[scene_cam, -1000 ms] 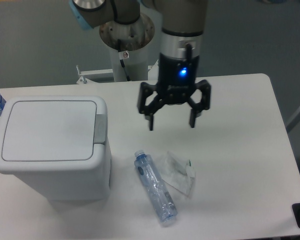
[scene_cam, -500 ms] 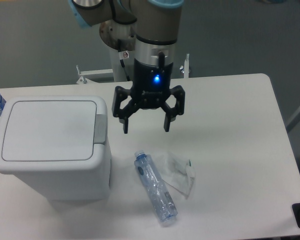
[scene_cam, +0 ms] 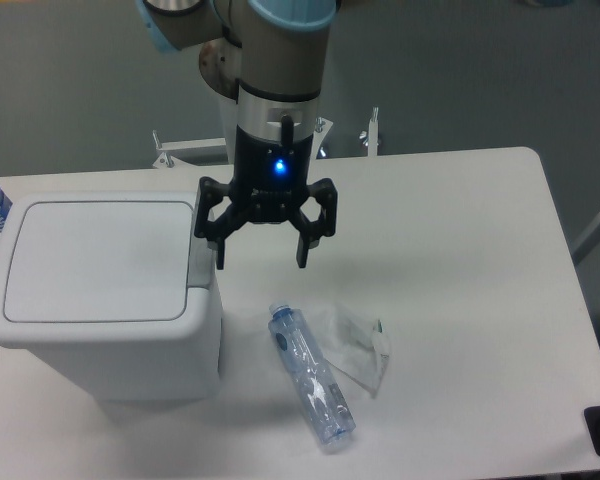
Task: Open the trash can
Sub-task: 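Move the open gripper down toward the grey latch on the trash can rim, then press the gripper finger down on the grey latch button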
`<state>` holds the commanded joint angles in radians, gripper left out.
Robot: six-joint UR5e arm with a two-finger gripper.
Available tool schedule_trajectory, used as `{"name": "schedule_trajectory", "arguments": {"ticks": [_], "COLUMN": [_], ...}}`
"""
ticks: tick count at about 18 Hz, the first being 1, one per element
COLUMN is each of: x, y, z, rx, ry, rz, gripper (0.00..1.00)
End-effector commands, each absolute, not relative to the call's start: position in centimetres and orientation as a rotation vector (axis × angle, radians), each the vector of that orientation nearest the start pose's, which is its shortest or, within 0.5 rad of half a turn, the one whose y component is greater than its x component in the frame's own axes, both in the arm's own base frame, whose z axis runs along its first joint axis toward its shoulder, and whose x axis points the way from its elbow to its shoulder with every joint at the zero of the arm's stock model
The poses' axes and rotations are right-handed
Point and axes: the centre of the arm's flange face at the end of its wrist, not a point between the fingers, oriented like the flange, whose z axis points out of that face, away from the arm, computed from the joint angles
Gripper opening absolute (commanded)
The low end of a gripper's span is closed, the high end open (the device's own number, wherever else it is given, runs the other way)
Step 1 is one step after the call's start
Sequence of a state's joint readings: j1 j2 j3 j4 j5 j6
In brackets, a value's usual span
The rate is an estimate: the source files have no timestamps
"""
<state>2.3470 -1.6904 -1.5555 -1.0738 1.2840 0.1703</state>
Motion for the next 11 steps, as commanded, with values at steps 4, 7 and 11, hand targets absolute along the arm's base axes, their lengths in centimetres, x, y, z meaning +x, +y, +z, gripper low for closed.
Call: {"name": "schedule_trajectory", "arguments": {"ticks": [4, 7, 11], "x": [-27.75, -27.63, -27.53], "y": [52.13, 52.14, 52.17], "z": [48.91, 49.00, 48.90], "rx": [-2.575, -2.574, -2.576], "ry": [-0.712, -0.709, -0.708], "rz": [-0.103, -0.104, -0.107], "gripper": [1.00, 1.00, 1.00]}}
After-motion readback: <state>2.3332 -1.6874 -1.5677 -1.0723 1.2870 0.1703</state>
